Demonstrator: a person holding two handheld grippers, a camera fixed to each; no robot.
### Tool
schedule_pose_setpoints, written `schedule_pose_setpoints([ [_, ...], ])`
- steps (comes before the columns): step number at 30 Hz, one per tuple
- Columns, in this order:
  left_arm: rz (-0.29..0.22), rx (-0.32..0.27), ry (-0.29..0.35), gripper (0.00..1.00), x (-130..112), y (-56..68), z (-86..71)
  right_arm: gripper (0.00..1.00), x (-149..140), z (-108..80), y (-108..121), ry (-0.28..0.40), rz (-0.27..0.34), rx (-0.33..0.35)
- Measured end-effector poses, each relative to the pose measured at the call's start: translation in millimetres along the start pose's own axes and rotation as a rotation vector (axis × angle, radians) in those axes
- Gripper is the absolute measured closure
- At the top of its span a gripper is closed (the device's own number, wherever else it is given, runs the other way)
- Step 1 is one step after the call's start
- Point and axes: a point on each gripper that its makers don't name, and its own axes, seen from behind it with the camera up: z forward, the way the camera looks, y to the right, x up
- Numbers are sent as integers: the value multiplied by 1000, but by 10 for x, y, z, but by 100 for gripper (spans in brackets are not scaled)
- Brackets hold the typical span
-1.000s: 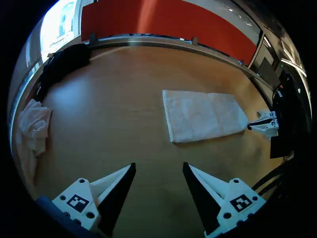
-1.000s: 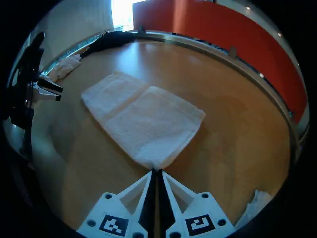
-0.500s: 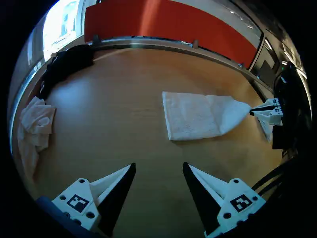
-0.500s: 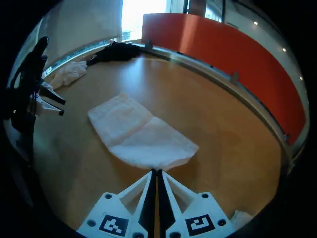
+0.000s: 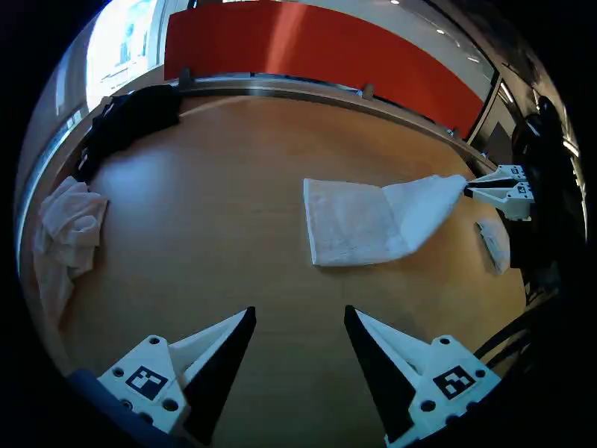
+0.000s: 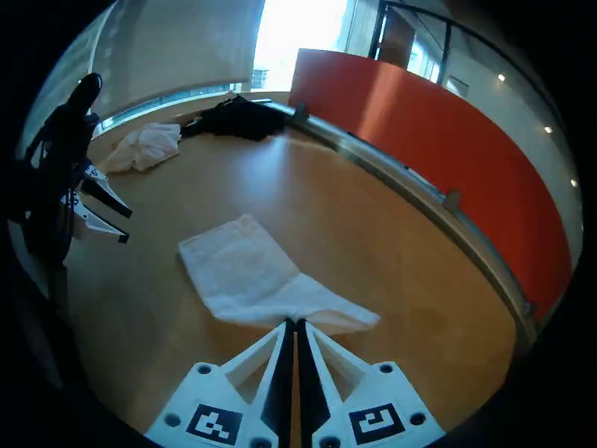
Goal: Fold towel
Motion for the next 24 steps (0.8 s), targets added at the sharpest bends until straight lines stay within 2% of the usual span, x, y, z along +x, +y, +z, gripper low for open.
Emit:
schedule_pose_setpoints([
  [12,1,8,16,12,29,-38,-127,97,144,56,-59,0,-45,27],
  [18,-6,9,40,12,87,-44,-250,97,312,184,-172,4,-84,61],
  [24,-23,17,66,12,115,-58,-399,97,483,393,-394,4,-119,111],
])
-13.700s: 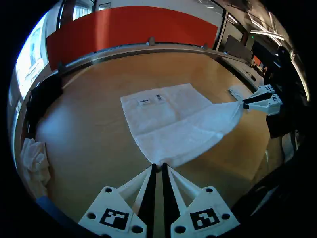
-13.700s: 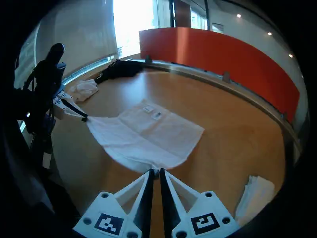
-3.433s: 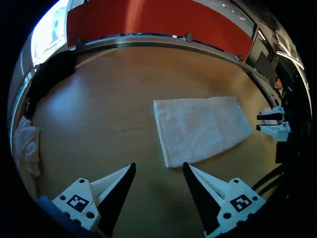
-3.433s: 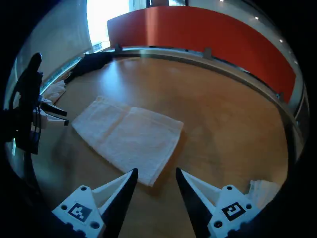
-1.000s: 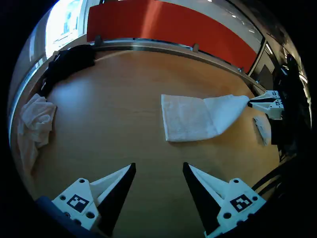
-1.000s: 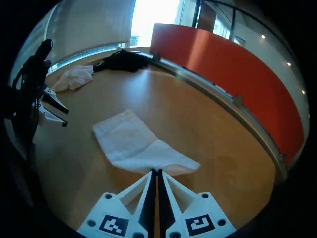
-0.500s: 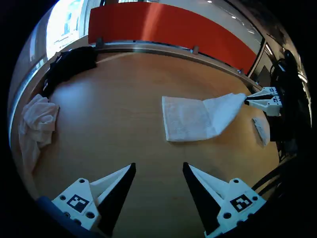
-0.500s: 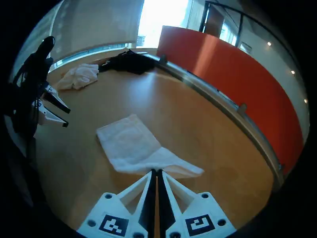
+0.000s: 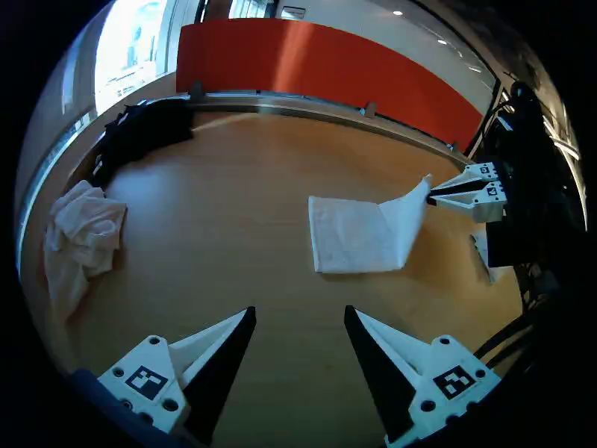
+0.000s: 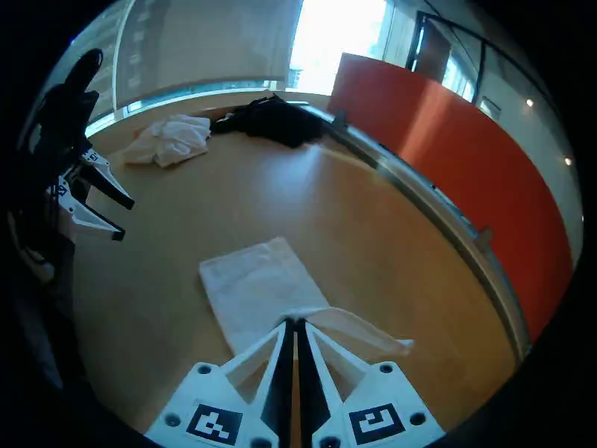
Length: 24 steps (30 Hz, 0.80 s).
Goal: Fold towel
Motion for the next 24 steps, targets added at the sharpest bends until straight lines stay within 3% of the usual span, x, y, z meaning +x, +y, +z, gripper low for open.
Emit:
schedule_pose_setpoints([
  [6,-18,2,25,13,-9,10,-167,97,143,278,-267,-5,-10,62],
  [18,-49,36,22,12,-184,-160,-333,96,159,948,-796,-57,-4,153],
  [24,-63,40,22,12,-221,-209,-345,94,67,1096,-919,-87,20,173],
])
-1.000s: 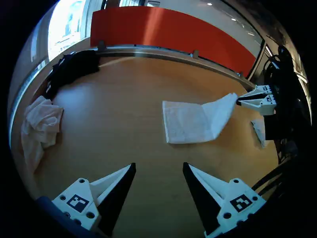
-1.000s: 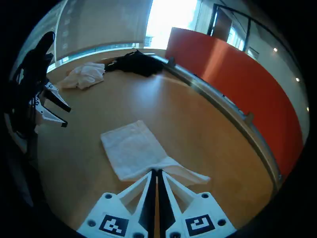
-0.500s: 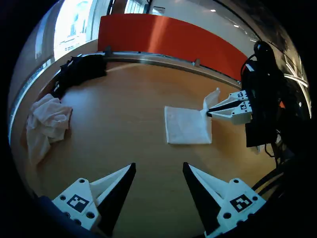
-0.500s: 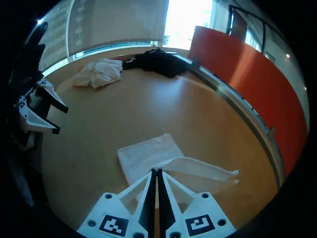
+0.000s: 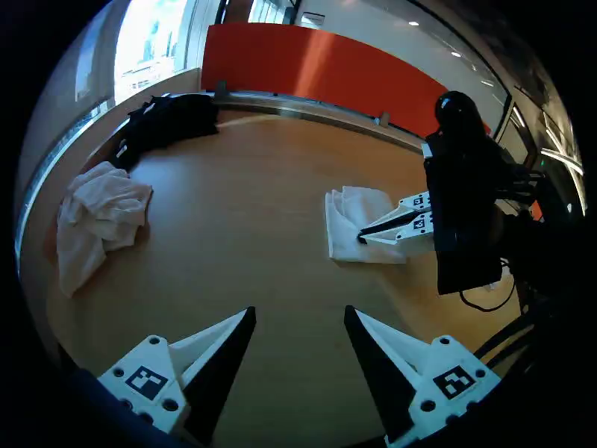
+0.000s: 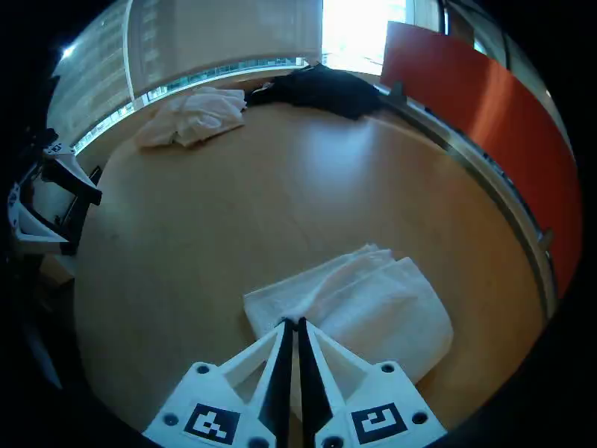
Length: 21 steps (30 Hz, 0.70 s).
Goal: Fold towel
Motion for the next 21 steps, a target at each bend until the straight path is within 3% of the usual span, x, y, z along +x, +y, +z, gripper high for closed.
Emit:
schedule_pose_setpoints([
  [6,6,-4,-2,12,-4,-3,14,89,7,-18,-5,2,7,1],
  [15,16,-10,2,12,25,26,25,41,1,-79,-9,9,12,-6],
  [21,17,-12,4,12,32,44,25,37,-55,-149,7,16,36,-23],
])
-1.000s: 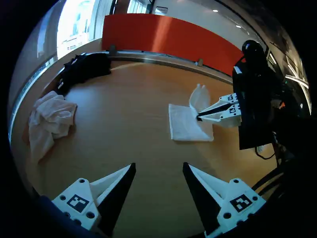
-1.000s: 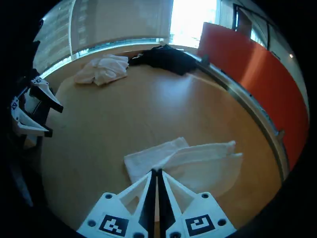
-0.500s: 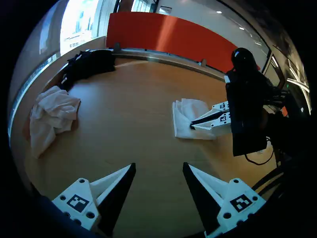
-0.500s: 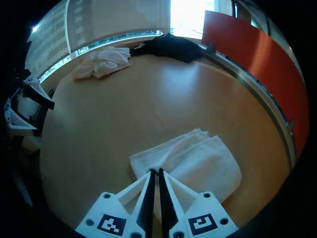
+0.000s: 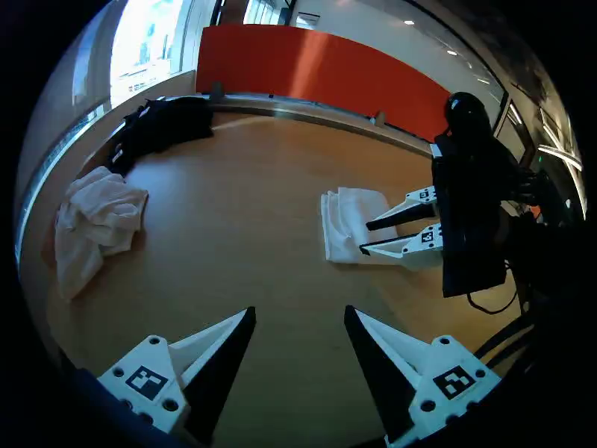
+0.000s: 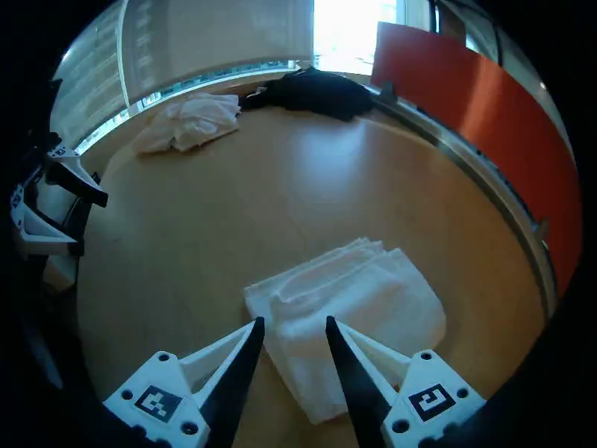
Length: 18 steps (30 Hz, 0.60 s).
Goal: Fold towel
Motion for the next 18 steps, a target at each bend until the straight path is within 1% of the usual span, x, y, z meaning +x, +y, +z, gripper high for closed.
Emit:
schedule_pose_setpoints([
  [6,2,-2,-1,12,-2,29,13,37,-132,-90,44,-4,32,-20],
  [18,13,-9,-7,12,2,102,51,37,-568,-312,140,-40,89,-64],
])
